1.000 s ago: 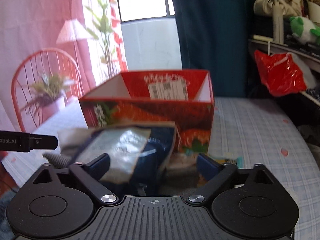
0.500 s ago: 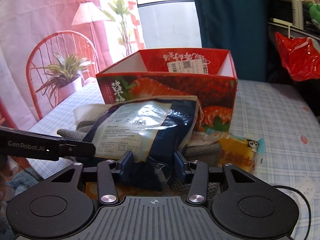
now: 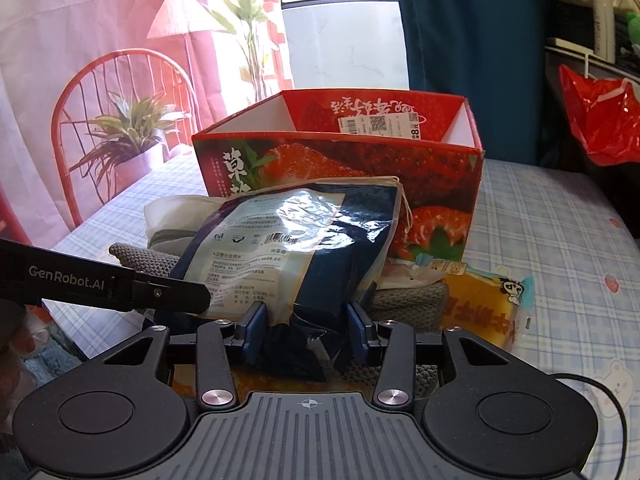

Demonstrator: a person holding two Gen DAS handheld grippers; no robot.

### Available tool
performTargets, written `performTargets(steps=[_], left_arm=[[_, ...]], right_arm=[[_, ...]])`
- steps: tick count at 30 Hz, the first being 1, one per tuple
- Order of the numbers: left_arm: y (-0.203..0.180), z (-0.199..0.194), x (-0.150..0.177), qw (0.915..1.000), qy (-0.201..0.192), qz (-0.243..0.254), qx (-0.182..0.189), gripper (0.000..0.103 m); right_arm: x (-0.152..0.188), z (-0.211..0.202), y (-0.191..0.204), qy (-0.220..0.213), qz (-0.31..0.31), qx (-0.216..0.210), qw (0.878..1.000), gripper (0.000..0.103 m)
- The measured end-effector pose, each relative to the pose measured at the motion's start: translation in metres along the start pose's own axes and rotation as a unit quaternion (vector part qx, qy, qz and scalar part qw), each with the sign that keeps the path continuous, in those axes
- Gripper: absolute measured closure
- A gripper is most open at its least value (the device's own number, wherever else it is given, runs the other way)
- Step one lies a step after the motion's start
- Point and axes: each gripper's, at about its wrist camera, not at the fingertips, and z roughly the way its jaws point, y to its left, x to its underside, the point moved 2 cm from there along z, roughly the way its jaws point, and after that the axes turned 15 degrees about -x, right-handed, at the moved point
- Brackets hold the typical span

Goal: Organize soft objects
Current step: 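Lift the blue bag with the right tool and drop it into the red box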

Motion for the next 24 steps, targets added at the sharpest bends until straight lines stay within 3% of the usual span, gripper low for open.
performTargets(steps=[8,11,24], left_arm=[[0.001,0.005,0.001,1.0000,0.001,-0.002,0.001,0.058],[-0.001,-0.006,0.000,0.9997,-0.024,0.009,-0.002,0.071],[-0.006,-0.037,-0.015,0.9945,-0.098,0.036,0.007,0.072]], right_arm=[[0.002,0.005,-0.001,0.002,0.005,-0.002,1.000,0.063],[0.001,0.002,0.000,-0.001,0.003,-0.002,1.000,0.066],[-0.022,-0.030,0.017,-0.064,-0.031,-0.022,0.997,0.072]])
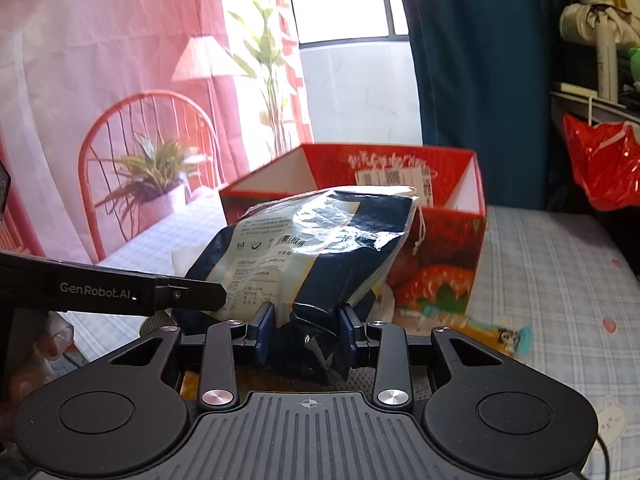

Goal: Organize soft objects
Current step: 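Lift the blue bag with the right tool and drop it into the red box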

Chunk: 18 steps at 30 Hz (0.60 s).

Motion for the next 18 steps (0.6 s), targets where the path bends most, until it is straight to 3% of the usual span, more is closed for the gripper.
performTargets(steps=[9,14,18], left_arm=[[-0.001,-0.012,-0.023,0.9992,-0.035,-0.007,0.018,0.072],[-0.011,0.002,-0.070,0.9974,-0.057,0.036,0.024,0.072],[-0.015,0.036,-0.119,0.9978,-0.043,0.038,0.035,0.072]], right_arm=[[-0.025,-0.008,0.002,-0.023,-0.021,-0.001,1.000,0.072],[-0.064,-0.002,-0.006,-0.039,-0.038,0.003,0.999,0.072],[-0.101,0.016,-0.031,-0.042,-0.033,0.004,0.999,0.073]])
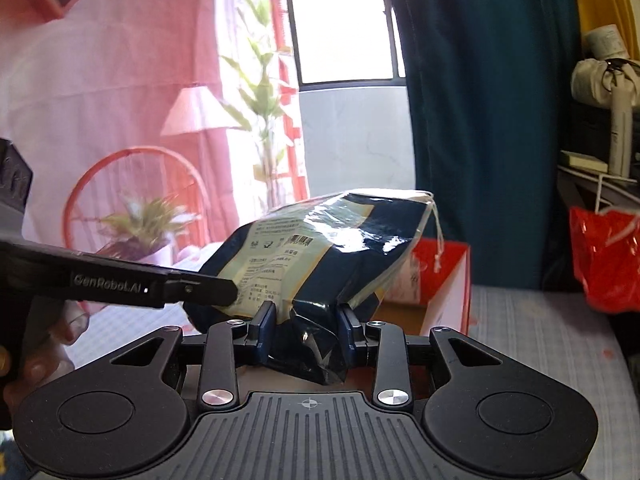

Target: Organize soft objects

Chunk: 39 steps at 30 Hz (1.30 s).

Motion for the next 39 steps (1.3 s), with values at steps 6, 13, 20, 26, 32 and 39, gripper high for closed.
performTargets(steps=[6,13,20,26,32,39], left_arm=[[-0.004,0.056,-0.029,0.9993,0.036,0.006,-0.006,0.072],[-0.005,0.109,-0.016,0.9949,0.098,-0.001,-0.025,0.072],[0.003,0.129,-0.015,0.9932,0.114,-0.003,-0.022,0.072],[-0.001,0.130,-0.009,0.9930,0.105,0.029,-0.045,0.063],[0.009,0.099,-0.008,0.9950,0.077,0.026,-0.058,0.063],[0.010,0.051,-0.001,0.9966,0.051,0.027,-0.059,0.063]], right_arm=[[-0.025,0.050,-0.050,0.047,0.037,0.001,0.998,0.073],[-0.016,0.090,-0.092,0.088,0.069,0.007,0.994,0.073],[-0.010,0.113,-0.103,0.116,0.064,0.010,0.991,0.073],[-0.006,0.112,-0.108,0.114,0.065,0.043,0.990,0.069],[-0.005,0.080,-0.093,0.075,0.068,0.038,0.994,0.069],[-0.001,0.049,-0.058,0.034,0.068,0.024,0.997,0.069]])
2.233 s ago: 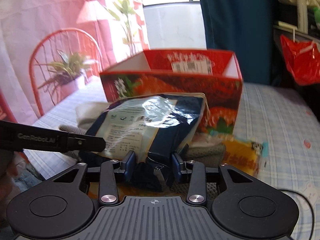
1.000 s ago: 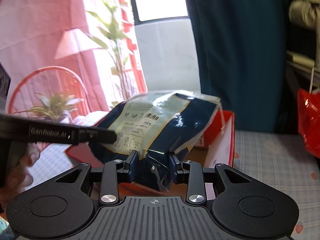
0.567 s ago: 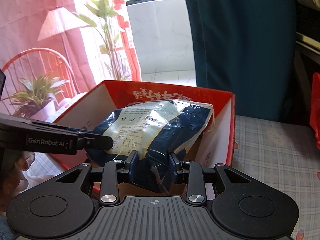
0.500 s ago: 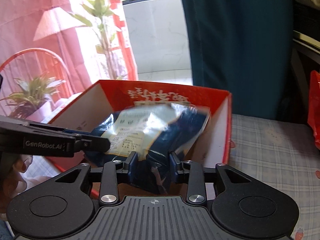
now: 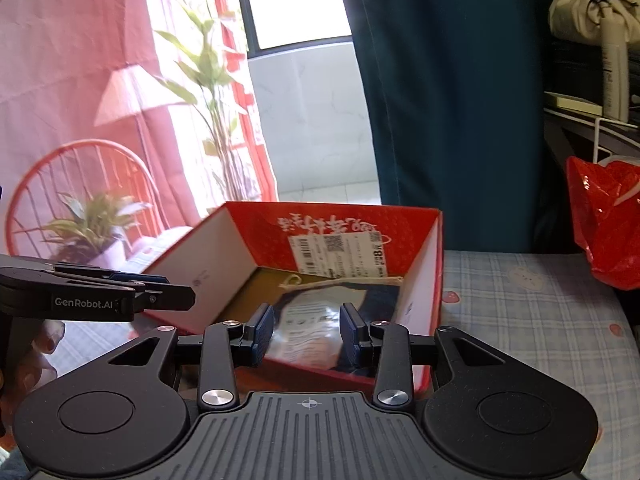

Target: Organize soft objects

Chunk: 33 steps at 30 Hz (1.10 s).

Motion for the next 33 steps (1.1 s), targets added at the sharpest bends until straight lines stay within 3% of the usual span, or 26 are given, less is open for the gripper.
performTargets(steps=[8,11,14,18,20,23,29,33], left_arm=[[0.020,-0.049,0.061,0.9989,0.001,-0.039,-0.026,0.063],[0.030,-0.062,0.081,0.9974,0.003,-0.046,-0.055,0.054],[0.047,-0.064,0.091,0.9953,0.015,-0.078,-0.055,0.052],[0.064,-0.060,0.095,0.9924,0.026,-0.096,-0.072,0.051],[0.071,-0.054,0.095,0.9911,0.027,-0.105,-0.077,0.042],[0.082,-0.038,0.099,0.9891,0.049,-0.119,-0.072,0.041],[0.100,-0.004,0.095,0.9857,0.086,-0.130,-0.064,0.041],[0.105,0.014,0.095,0.9835,0.108,-0.138,-0.045,0.034]], right_arm=[[0.048,-0.024,0.038,0.007,0.001,-0.019,1.000,0.068],[0.070,-0.033,0.044,0.017,0.019,-0.021,0.999,0.068],[0.091,-0.037,0.044,0.028,0.038,-0.016,0.999,0.068],[0.103,-0.036,0.041,0.038,0.049,-0.005,0.998,0.067],[0.104,-0.036,0.038,0.035,0.046,-0.003,0.998,0.067],[0.103,-0.032,0.034,0.034,0.044,-0.003,0.998,0.065],[0.093,-0.011,0.026,0.039,0.042,-0.009,0.998,0.056],[0.085,0.008,0.025,0.046,0.037,-0.014,0.998,0.047]])
